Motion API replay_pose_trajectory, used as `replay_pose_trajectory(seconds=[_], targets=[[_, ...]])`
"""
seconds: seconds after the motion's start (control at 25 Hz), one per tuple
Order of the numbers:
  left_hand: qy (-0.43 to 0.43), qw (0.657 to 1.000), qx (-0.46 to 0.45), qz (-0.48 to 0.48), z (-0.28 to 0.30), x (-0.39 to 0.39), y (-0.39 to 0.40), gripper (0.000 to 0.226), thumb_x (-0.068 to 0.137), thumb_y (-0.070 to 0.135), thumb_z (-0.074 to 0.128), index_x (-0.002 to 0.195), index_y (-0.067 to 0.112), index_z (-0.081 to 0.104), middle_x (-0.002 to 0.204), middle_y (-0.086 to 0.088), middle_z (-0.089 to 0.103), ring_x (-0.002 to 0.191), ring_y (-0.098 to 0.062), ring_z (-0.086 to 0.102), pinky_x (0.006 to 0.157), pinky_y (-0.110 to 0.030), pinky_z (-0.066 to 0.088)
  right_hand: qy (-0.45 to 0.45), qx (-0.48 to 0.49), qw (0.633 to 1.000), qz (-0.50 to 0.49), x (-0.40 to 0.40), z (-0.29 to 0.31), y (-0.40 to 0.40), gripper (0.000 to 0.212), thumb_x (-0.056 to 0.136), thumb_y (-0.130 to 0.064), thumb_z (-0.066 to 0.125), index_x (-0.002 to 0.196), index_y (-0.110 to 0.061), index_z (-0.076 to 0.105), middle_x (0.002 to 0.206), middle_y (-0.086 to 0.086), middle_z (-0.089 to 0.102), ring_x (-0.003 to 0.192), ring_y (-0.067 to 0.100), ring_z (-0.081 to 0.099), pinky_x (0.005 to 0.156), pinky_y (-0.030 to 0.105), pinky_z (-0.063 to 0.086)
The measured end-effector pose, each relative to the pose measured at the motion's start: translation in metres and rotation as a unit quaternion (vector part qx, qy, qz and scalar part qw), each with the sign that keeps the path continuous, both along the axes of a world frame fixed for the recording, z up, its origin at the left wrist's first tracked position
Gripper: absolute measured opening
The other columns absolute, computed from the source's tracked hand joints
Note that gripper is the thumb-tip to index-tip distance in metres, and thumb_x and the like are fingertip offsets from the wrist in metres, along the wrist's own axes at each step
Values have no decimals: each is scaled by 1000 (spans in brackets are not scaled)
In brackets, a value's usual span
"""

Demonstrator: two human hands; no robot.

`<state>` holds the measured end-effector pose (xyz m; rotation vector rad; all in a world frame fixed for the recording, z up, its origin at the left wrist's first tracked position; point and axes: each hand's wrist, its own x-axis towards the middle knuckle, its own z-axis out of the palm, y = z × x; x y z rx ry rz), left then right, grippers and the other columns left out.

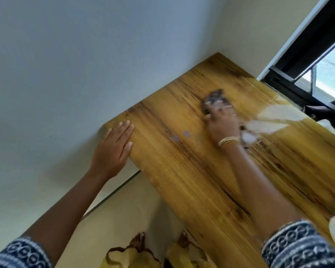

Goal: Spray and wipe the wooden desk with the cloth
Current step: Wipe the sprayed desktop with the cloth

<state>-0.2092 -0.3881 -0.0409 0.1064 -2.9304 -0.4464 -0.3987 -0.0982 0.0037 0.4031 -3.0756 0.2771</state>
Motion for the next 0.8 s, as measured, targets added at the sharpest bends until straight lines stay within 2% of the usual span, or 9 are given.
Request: replay_pose_trajectory(seconds=[0.12, 0.24, 0.28, 0.36, 0.48, 0.56, 0.6, 0.68, 0.8], targets=[[-11, 1000, -19, -16, -3, 4, -6, 56, 102, 35, 21, 154, 15, 29, 160, -5, 27, 149, -20, 20, 120, -38, 14, -2, 8, 975, 222, 109, -13, -75, 48, 97, -39, 40, 145, -39, 38, 156, 4, 35, 142, 34, 32, 113, 54, 30], [-26, 997, -45, -48, -3, 6, -18, 56, 103, 38, 21, 155, 16, 26, 162, -4, 24, 150, -19, 18, 121, -39, 15, -44, -44, 949, 310, 116, -13, -72, 46, 97, -41, 41, 143, -44, 40, 155, -5, 36, 144, 24, 31, 116, 47, 25], [-30, 997, -52, -52, -3, 8, -23, 57, 103, 39, 21, 155, 17, 25, 162, -4, 23, 150, -19, 17, 121, -41, 17, -24, -55, 958, 280, 90, -14, -57, 45, 96, -42, 41, 141, -44, 44, 152, -5, 41, 140, 23, 37, 114, 47, 30], [-38, 997, -52, -41, -3, 15, -29, 58, 102, 41, 21, 155, 17, 23, 163, -4, 20, 151, -20, 14, 121, -43, 20, 2, -53, 989, 137, 25, -14, -14, 46, 94, -40, 40, 139, -42, 47, 149, -1, 46, 134, 25, 44, 108, 47, 39], [-43, 998, -41, -19, -5, 25, -30, 63, 100, 42, 24, 156, 15, 18, 164, -5, 16, 151, -21, 12, 120, -40, 22, -47, -38, 988, -144, -30, -8, 37, 48, 99, -40, 35, 146, -39, 36, 159, 1, 29, 144, 30, 28, 117, 48, 26], [-50, 998, -31, -13, -5, 26, -29, 64, 99, 41, 31, 156, 14, 17, 164, -5, 14, 151, -20, 12, 116, -38, 26, -70, -18, 969, -237, -27, -3, 13, 51, 100, -40, 32, 151, -39, 27, 162, 3, 19, 148, 33, 18, 119, 49, 19], [-53, 998, -30, -9, -4, 28, -30, 65, 99, 37, 37, 156, 14, 17, 164, -5, 14, 151, -20, 13, 114, -38, 29, -61, -1, 976, -211, -18, -4, -15, 52, 100, -40, 31, 152, -39, 24, 163, 5, 17, 148, 35, 16, 119, 52, 18], [-58, 998, -34, -8, -2, 33, -34, 70, 96, 27, 50, 156, 14, 17, 164, -4, 14, 150, -21, 18, 110, -40, 38, -42, 3, 997, -57, 10, -5, -80, 52, 100, -42, 31, 151, -39, 24, 162, 5, 19, 147, 38, 19, 117, 56, 20], [-74, 996, -52, -1, 6, 35, -37, 74, 92, 19, 58, 156, 14, 20, 164, -4, 17, 140, -26, 40, 99, -40, 48, -26, 23, 980, 197, 82, -9, -165, 49, 100, -43, 34, 149, -39, 31, 159, 4, 28, 145, 36, 24, 115, 57, 25]])
